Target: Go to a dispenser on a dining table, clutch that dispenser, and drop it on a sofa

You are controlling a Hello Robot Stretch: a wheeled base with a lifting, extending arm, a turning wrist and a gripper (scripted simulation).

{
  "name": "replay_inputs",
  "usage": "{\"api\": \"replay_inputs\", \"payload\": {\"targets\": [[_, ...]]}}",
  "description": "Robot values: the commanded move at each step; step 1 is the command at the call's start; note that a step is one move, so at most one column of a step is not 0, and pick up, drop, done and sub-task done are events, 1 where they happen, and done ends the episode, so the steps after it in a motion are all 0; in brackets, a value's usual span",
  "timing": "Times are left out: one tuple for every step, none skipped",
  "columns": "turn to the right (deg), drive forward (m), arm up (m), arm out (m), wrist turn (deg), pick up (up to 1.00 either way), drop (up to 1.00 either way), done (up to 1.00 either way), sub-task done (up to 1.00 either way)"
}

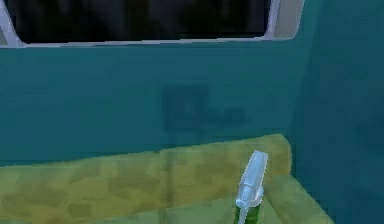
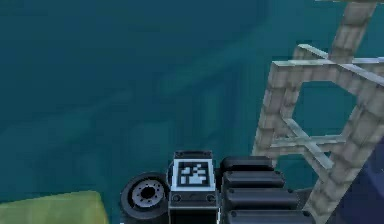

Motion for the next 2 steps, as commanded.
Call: {"api": "replay_inputs", "payload": {"targets": [[45.0, 0.00, 0.00, 0.00, 0.0, 0.00, 0.00, 0.00, 0.00], [24.0, 0.00, 0.00, 0.00, 0.0, 0.00, 0.00, 0.00, 0.00]]}}
